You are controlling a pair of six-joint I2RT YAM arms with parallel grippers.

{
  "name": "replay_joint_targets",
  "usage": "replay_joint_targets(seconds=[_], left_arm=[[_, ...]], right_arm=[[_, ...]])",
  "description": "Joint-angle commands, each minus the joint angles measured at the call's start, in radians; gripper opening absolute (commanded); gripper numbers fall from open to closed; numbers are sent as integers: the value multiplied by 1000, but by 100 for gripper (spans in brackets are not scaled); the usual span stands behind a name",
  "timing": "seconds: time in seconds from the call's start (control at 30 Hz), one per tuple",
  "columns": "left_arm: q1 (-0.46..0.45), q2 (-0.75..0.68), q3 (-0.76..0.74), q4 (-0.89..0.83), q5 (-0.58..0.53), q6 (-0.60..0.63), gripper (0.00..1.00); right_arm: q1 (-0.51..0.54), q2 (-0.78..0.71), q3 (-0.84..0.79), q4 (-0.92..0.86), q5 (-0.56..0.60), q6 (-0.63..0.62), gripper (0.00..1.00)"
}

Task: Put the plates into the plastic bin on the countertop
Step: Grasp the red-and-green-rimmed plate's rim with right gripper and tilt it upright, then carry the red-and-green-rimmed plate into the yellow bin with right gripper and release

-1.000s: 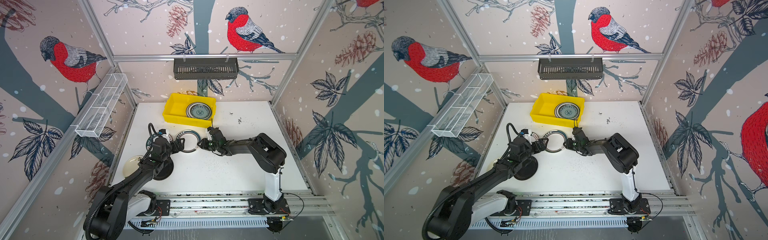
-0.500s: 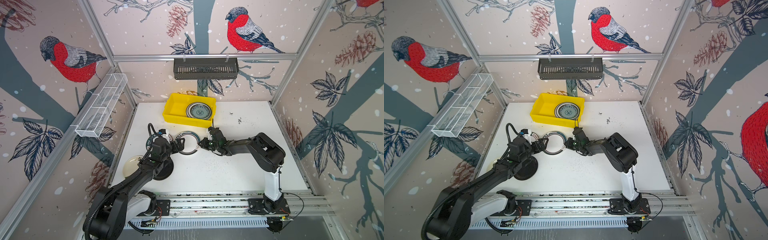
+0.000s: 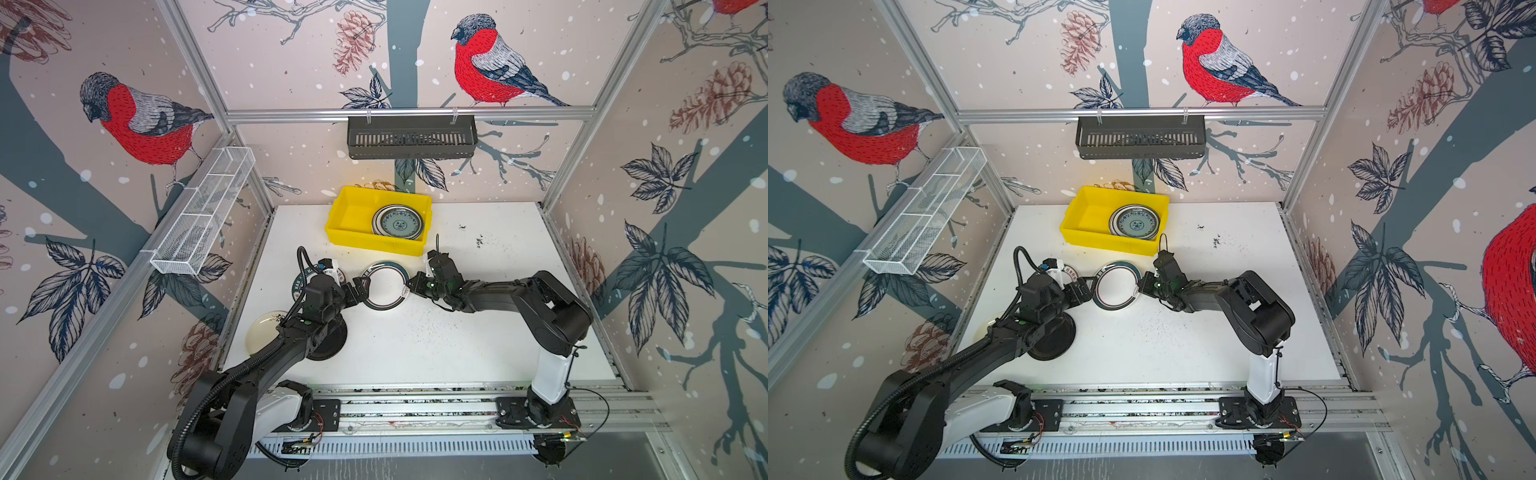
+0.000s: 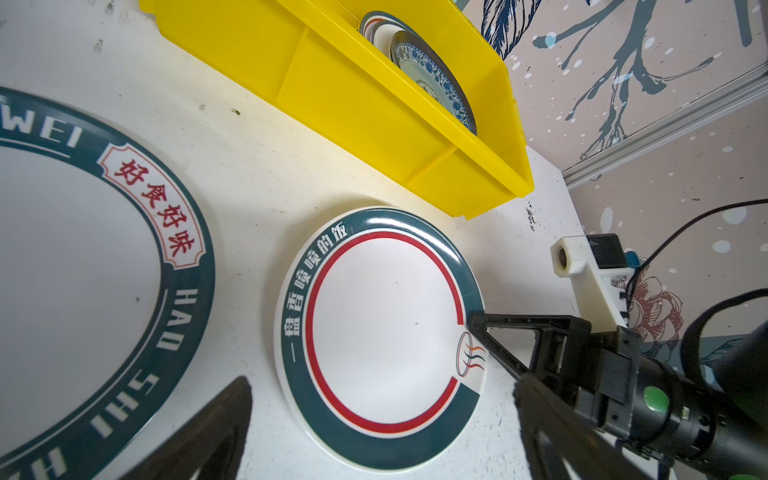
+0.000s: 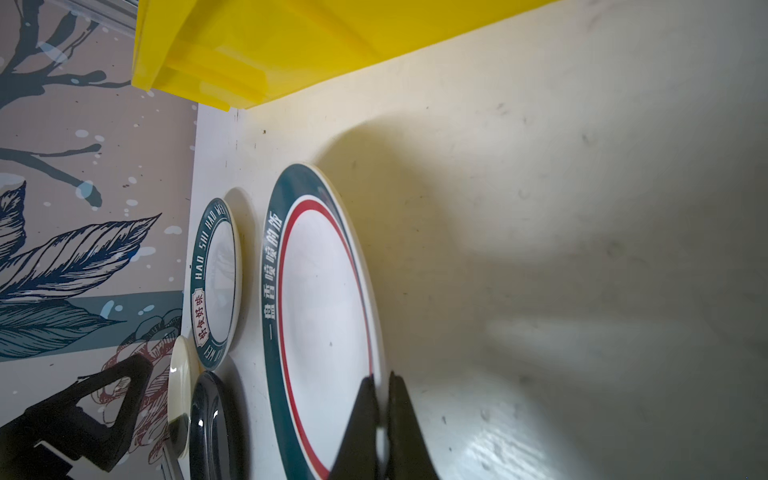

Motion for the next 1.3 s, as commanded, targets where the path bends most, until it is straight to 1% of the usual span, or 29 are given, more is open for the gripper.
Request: replay_joint_targets(seconds=[0.0,0.2,0.37,0.47,0.57,0.77,1.0,1.27], left_arm=[[1,-9,-1,31,19,-17,98],[1,-26,2,22,21,-19,98],[1,-43,5,28,16,-31,98],[0,-45,10,52,31,-62,98],[0,-39,21,68,36,-82,98],[0,-18,84,32,45,-89,98],[0,-1,140,4,54,-94,98],[0,21,176,0,40,-89,98]], right_arm=[[1,-50,-3,-20,21,-35,2],[11,-163,10,-159,99,-120,1],[-1,-268,-7,-175,114,-131,1],[-17,-292,46,-233,129,-154,1],[-51,-290,99,-254,118,-161,1],[-132,-213,241,-272,99,-186,1],[-174,-62,422,-288,92,-235,1],[-233,77,559,-264,48,-197,1]])
